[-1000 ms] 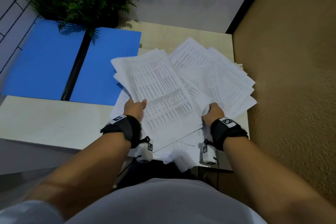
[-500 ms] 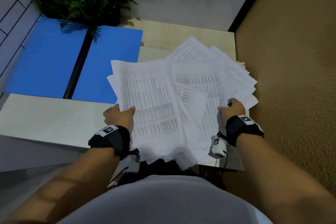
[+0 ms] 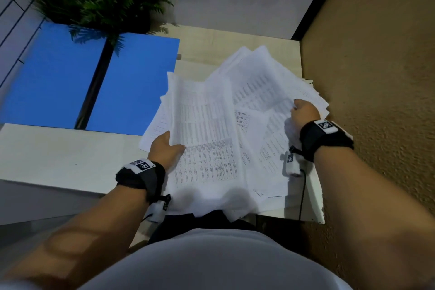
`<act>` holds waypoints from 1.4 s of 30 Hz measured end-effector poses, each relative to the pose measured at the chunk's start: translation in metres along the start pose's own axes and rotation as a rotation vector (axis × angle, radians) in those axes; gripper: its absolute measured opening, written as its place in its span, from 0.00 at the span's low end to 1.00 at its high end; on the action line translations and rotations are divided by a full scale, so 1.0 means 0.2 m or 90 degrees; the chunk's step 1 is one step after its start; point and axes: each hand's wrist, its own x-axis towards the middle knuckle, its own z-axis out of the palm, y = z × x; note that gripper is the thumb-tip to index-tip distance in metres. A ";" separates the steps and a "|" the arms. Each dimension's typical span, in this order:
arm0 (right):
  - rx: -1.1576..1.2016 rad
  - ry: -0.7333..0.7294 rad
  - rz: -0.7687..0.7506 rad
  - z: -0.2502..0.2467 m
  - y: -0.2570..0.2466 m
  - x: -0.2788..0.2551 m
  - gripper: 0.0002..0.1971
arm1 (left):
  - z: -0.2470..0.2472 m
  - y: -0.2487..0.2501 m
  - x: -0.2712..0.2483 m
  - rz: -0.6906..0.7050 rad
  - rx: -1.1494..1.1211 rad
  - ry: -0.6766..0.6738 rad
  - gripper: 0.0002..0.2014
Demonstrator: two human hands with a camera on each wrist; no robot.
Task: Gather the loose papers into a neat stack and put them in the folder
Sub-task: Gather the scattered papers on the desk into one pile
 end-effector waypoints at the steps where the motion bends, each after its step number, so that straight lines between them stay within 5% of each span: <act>1: -0.024 -0.020 0.035 0.03 -0.04 0.02 0.12 | 0.00 0.00 0.00 -0.008 0.003 -0.020 0.11; 4: -0.136 -0.094 0.050 0.13 -0.10 0.02 0.18 | 0.01 -0.04 0.02 -0.010 0.002 -0.049 0.23; 7: -0.245 -0.226 -0.050 0.25 -0.10 -0.04 0.35 | 0.01 -0.04 0.01 -0.006 -0.056 -0.052 0.19; 12: -0.285 -0.186 -0.107 0.33 -0.04 -0.07 0.24 | -0.01 -0.06 0.01 0.004 -0.131 0.026 0.31; 16: -0.043 -0.052 -0.048 0.21 0.11 -0.14 0.11 | 0.01 -0.06 -0.01 0.019 -0.206 0.088 0.20; 18: 0.056 -0.087 0.038 0.16 0.21 -0.21 0.11 | 0.04 -0.05 0.00 0.004 -0.211 0.094 0.18; 23: -0.085 -0.288 0.060 0.04 0.31 -0.37 0.12 | 0.14 0.00 0.04 0.008 -0.135 0.048 0.15; 28: 0.059 -0.121 0.033 0.07 0.35 -0.31 0.07 | 0.20 0.02 0.10 0.024 -0.053 0.069 0.18; 34: -0.015 0.050 -0.015 0.02 0.26 -0.24 0.11 | 0.13 0.09 0.13 0.092 -0.058 0.086 0.27; 37: -0.061 -0.041 0.029 0.03 0.19 -0.19 0.19 | 0.13 0.16 0.13 0.071 0.032 0.016 0.24; 39: -0.026 -0.082 0.067 0.09 0.14 -0.20 0.13 | 0.18 0.20 0.11 0.053 0.135 -0.032 0.19; 42: -0.002 -0.113 0.078 0.23 0.09 -0.29 0.28 | 0.27 0.22 0.08 0.021 0.219 -0.056 0.20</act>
